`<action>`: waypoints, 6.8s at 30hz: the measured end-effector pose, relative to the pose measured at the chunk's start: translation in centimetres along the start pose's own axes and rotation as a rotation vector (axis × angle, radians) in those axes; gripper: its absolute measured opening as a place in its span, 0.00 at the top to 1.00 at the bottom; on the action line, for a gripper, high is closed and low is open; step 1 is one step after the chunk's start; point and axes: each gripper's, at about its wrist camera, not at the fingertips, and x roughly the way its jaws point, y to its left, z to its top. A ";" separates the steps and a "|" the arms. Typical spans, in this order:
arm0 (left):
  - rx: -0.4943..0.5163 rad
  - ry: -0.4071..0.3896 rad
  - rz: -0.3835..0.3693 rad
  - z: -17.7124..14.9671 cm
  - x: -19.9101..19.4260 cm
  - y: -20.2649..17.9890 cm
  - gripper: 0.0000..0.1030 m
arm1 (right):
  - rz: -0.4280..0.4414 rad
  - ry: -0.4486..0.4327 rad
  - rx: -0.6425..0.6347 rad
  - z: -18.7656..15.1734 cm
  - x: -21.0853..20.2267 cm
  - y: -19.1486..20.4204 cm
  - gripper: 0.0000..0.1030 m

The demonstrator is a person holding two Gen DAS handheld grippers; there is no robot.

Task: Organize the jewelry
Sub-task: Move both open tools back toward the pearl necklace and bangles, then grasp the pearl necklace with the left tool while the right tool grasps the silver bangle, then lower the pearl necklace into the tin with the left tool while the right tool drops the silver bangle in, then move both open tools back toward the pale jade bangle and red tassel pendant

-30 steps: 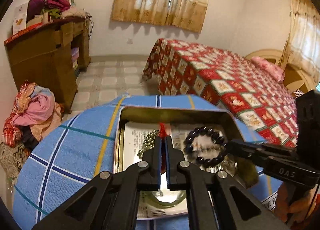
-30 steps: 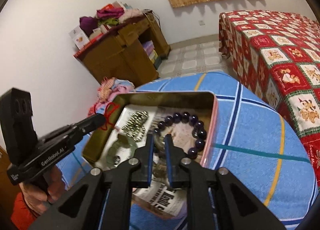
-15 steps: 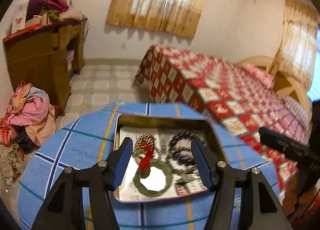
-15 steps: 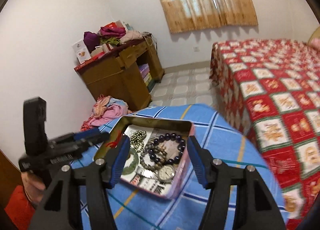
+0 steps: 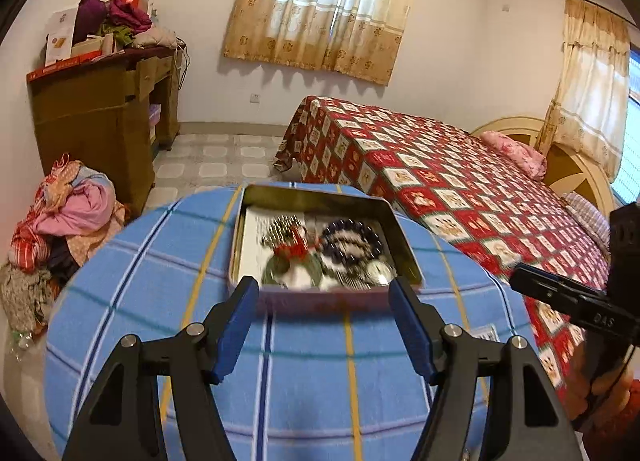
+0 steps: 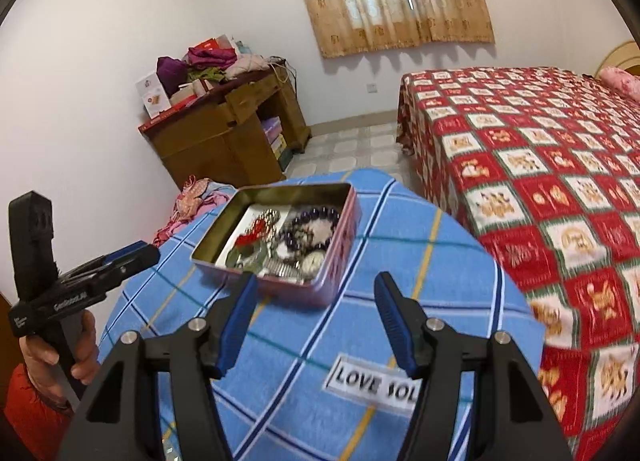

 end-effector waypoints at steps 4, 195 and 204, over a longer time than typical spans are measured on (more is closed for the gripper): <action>0.014 0.020 -0.010 -2.3 -1.8 -0.9 0.34 | 0.041 0.038 0.009 -2.2 -1.2 0.4 0.38; -0.024 0.145 0.260 -12.9 -4.8 -2.6 0.40 | -0.073 0.032 0.010 -10.2 -6.2 1.4 0.40; 0.001 0.141 0.312 -12.9 -5.5 -3.1 0.40 | -0.080 0.043 -0.021 -10.9 -6.6 1.9 0.42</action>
